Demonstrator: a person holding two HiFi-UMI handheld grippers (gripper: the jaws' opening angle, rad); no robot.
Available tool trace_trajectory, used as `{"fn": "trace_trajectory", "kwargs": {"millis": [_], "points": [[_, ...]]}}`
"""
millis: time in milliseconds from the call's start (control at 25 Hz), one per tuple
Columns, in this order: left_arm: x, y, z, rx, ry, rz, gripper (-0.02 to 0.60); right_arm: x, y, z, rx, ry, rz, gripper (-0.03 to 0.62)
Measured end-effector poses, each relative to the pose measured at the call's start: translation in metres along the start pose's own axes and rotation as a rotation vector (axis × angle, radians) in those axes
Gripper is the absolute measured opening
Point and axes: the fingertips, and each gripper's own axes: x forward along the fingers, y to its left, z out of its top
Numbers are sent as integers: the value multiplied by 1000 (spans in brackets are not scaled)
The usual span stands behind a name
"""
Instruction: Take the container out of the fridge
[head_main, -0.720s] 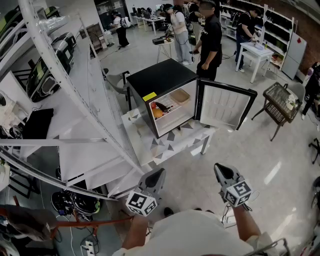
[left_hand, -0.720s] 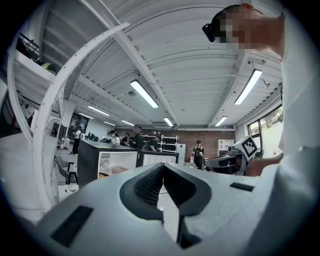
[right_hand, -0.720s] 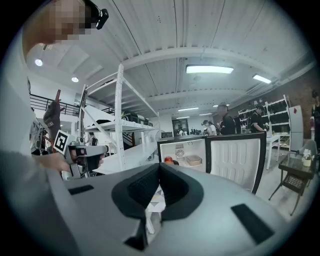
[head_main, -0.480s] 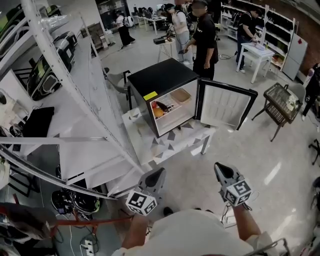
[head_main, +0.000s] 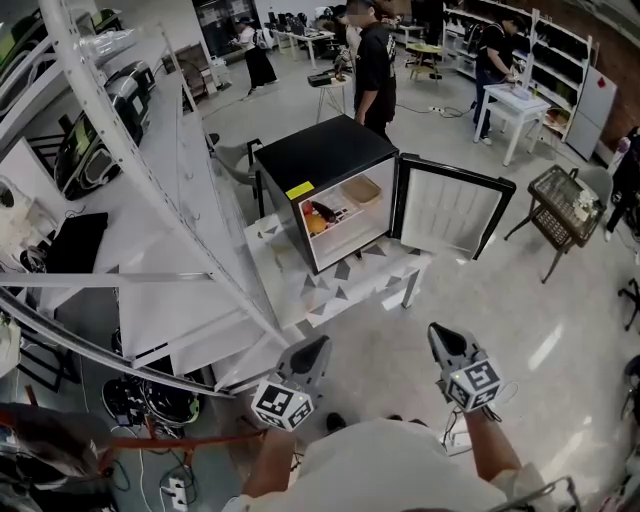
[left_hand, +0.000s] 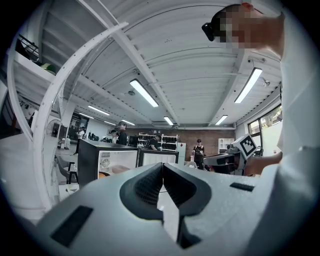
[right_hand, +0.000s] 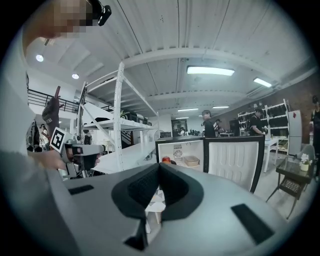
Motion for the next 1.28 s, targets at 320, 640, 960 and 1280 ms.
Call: {"fn": "trace_trajectory", "kwargs": {"millis": [320, 640, 960, 1280], "points": [[8, -13, -4, 12, 11, 23, 5, -4, -13, -4, -1, 10, 22, 6], [22, -38, -12, 9, 20, 68, 5, -15, -39, -11, 7, 12, 67, 6], [35, -69, -24, 2, 33, 122, 5, -29, -68, -27, 27, 24, 110, 6], [42, -70, -30, -4, 54, 153, 5, -22, -83, -30, 41, 28, 125, 6]]}}
